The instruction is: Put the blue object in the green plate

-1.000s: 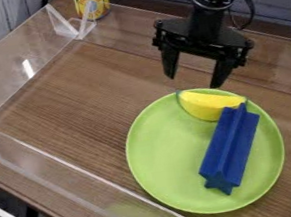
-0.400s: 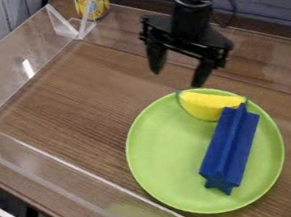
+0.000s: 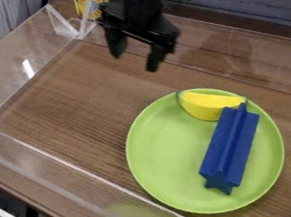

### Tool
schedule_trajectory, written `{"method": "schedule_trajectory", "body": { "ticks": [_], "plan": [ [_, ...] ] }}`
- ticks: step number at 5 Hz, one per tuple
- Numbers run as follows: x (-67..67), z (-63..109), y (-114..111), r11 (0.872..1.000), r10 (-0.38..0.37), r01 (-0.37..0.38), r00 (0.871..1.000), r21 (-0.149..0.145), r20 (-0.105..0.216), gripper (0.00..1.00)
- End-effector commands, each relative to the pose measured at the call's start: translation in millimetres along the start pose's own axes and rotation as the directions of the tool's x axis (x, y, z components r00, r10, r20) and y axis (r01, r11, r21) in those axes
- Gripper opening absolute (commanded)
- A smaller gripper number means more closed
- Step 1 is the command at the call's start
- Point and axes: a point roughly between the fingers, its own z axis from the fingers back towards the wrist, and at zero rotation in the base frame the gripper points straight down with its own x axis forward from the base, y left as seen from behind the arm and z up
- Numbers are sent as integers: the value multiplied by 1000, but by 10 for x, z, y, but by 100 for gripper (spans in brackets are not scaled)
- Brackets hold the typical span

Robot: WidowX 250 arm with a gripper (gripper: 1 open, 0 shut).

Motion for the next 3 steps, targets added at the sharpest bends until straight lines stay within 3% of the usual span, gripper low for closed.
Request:
{"method": "schedule_trajectory", "body": {
  "ticks": [1, 2, 3],
  "plan": [
    [159, 96, 210, 998, 60, -61, 997, 16, 53, 100],
    [191, 77, 200, 995, 96, -96, 994, 14, 50, 100],
    [96, 91, 112, 996, 90, -91, 995, 6, 53, 100]
  ]
}}
